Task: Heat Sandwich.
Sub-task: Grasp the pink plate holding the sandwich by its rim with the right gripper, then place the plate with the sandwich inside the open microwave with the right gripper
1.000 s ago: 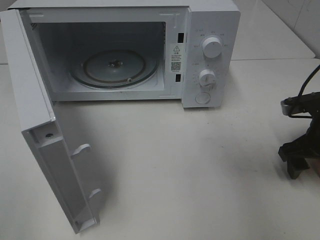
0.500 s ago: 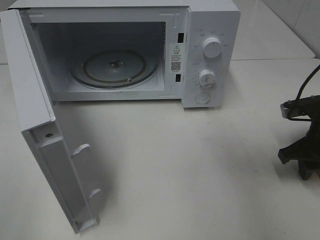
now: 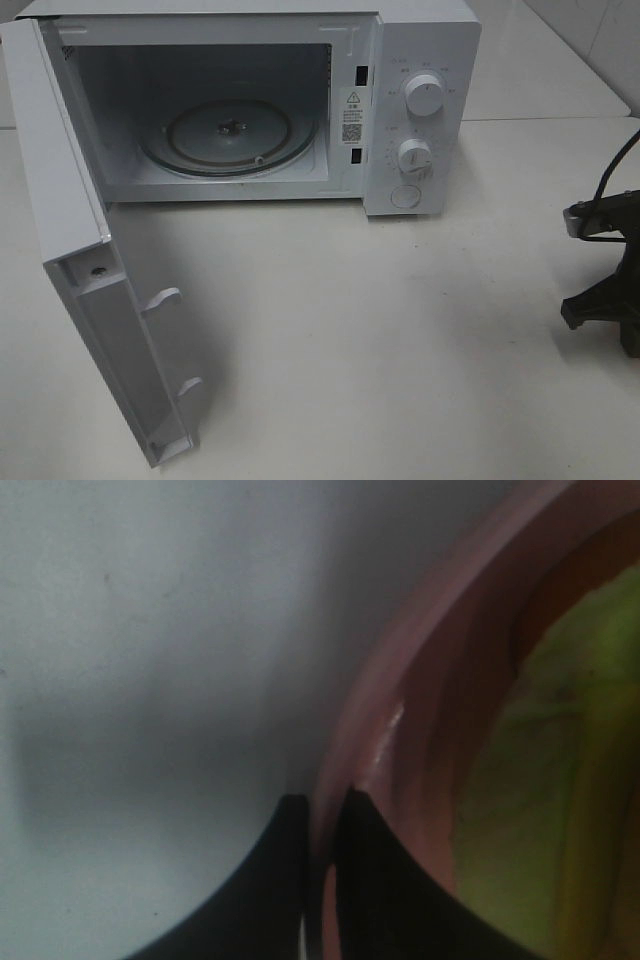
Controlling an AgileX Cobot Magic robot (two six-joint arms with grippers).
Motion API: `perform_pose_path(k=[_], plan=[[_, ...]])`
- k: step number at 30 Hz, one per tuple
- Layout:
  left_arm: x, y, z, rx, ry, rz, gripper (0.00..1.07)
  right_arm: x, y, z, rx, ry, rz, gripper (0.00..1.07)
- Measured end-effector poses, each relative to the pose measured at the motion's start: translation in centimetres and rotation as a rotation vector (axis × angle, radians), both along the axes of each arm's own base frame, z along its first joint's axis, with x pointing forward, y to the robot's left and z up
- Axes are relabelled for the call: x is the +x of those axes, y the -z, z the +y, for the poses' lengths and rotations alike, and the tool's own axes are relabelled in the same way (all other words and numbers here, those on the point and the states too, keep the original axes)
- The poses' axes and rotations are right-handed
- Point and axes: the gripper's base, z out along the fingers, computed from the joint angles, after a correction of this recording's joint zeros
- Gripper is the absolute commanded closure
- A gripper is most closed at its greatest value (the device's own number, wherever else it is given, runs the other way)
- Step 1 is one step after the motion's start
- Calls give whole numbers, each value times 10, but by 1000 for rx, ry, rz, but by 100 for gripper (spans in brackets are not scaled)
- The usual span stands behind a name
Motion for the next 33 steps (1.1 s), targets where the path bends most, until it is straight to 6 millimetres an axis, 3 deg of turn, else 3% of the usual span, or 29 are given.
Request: perform_pose_path(k=[13,33], plan=[[0,0,0,0,0,0,9,1,-4,-2,-50,26,20,107],[0,0,0,0,0,0,9,-8,-11,28,-230,-55,79,107]])
